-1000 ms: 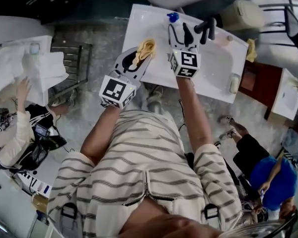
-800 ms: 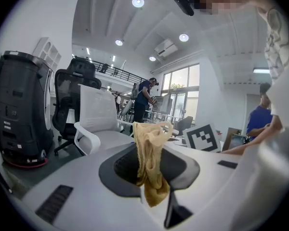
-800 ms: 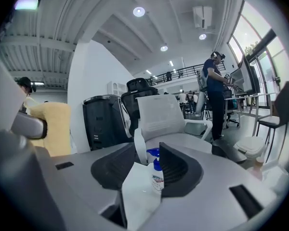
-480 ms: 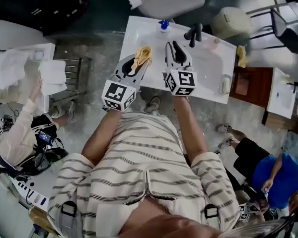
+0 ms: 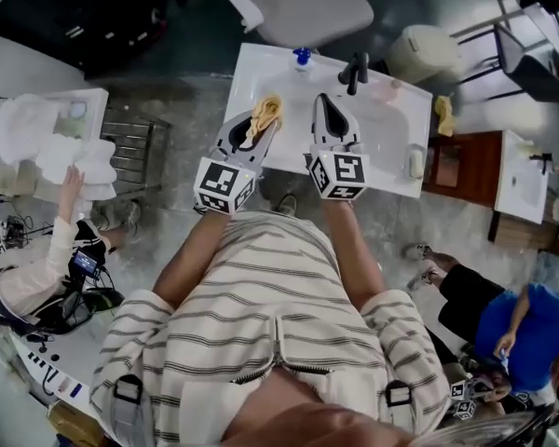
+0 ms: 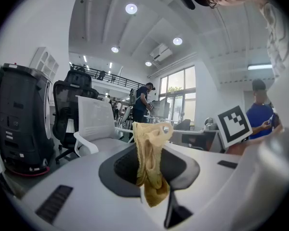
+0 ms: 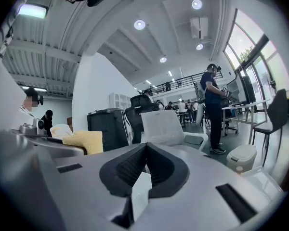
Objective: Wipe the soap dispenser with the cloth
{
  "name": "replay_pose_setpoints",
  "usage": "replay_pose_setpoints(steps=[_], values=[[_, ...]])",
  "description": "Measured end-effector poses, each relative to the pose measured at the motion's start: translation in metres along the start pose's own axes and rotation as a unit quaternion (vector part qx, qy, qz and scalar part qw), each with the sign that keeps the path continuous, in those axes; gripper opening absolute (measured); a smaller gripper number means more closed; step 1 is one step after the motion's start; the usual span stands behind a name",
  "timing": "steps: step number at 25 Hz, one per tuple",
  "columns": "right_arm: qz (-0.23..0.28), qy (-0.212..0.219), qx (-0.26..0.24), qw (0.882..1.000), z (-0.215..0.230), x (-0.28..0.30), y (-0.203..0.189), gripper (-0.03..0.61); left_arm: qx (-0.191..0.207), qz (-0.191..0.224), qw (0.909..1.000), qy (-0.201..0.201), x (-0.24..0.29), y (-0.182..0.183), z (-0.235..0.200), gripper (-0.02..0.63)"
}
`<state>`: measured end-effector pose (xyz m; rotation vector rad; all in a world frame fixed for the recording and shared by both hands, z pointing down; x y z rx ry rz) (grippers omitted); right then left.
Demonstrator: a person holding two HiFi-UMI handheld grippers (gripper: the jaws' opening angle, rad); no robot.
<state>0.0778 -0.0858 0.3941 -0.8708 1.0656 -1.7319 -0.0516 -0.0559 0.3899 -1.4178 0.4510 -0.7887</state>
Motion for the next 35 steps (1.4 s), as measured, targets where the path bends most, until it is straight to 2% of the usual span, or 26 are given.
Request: replay_pose_setpoints(steps=[9, 18, 35], values=[[0.010, 0.010, -0.007, 1.000, -0.019, -0.024, 0.014, -0.009, 0.022, 0.018, 0.9996, 0.009, -0.007, 0.017, 0.005, 0.092], [0.027, 0.007, -0.004, 1.000, -0.019, -0.044, 0.028, -0.009, 0.041, 0.030, 0.9986, 0.018, -0.008, 0.028, 0.012, 0.092], [0.029, 0.013, -0.004, 0.999, -0.010, -0.048, 0.029, -0.009, 0.048, 0.036, 0.9976, 0.033, -0.003, 0.031, 0.014, 0.094]])
Point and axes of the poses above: the fingertips, and each gripper's own axes: x forward along the fingers, z to its right, y out of its top, the point moved 3 cm from there along -x, backward along the fingers, and after that the axes turned 15 degrees about x, right-handed, at the moved point
